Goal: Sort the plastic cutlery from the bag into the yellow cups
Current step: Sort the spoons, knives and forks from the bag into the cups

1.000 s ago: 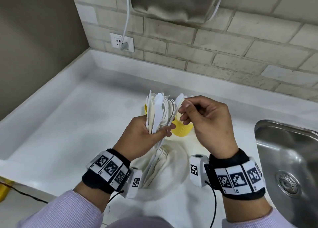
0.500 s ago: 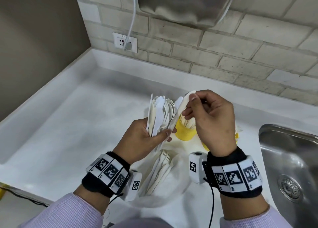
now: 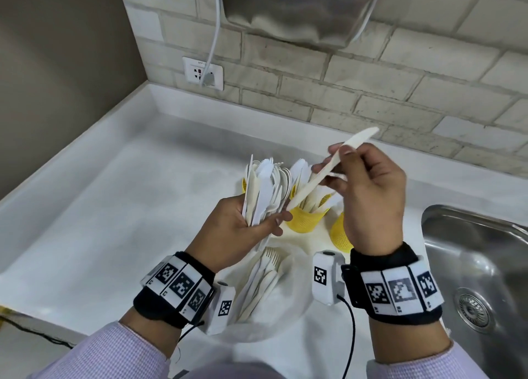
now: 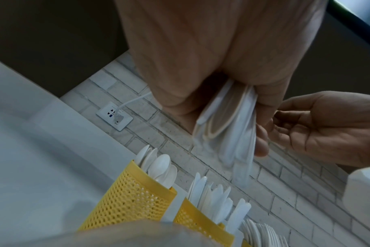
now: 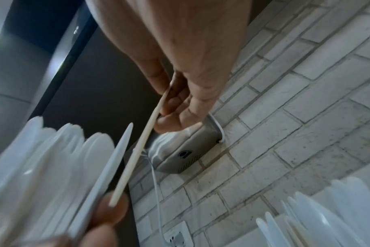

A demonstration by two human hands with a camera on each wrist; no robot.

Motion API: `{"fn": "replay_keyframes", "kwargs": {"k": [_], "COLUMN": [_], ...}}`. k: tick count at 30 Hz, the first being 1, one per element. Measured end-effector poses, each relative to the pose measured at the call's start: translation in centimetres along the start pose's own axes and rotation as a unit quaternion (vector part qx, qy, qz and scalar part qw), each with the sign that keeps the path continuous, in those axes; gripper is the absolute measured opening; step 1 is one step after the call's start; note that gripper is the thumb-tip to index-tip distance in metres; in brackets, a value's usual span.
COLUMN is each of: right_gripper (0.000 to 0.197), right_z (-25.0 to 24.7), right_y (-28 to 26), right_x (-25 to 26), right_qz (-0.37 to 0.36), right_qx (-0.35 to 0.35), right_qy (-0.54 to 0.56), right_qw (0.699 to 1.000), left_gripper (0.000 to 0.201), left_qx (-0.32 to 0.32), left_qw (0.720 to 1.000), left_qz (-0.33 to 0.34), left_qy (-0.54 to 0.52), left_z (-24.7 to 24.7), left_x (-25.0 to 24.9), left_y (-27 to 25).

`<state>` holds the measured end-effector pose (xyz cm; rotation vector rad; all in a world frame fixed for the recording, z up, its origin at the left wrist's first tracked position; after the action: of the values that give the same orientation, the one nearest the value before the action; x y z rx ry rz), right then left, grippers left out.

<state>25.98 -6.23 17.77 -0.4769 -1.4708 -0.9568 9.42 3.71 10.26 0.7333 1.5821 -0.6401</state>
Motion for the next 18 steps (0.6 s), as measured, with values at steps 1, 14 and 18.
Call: {"fn": "replay_keyframes", "kwargs": {"k": [1, 14, 18], "right_gripper": [0.022, 0.031, 0.024], "right_z": [-0.5, 1.7, 2.2], "right_y": [0.2, -2.0, -2.7], "right_x": [0.4, -2.0, -2.0], "right_qz": [-0.006, 0.015, 0.022], "right_qx": [-0.022, 0.11, 0.112], "right_qy": [0.028, -0.141, -0.114], "right_qw": [0.999, 0.984, 0.987], "left_gripper": [0.013, 0.015, 0.015], "left_qx": [0.002, 0.007, 0.019], "left_qw": [1.0, 1.0, 1.0], "left_qz": [0.0, 0.004, 0.013], "left_qy": [-0.005, -0.016, -0.006], "left_z": [0.0, 0.4, 0.7], "left_x": [0.0, -0.5, -0.5], "left_y": [0.0, -0.2, -0.3]}}
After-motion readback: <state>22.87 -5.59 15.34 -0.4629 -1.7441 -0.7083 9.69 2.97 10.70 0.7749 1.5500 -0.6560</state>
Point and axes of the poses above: each hand's wrist, its own y-axis towards the middle knuckle, its own z-axis out of the palm, x = y × z, the point moved 5 cm from there along y, towards the middle knuckle, and after that the axes turned 1 degree about -x, right-handed, at the moved point
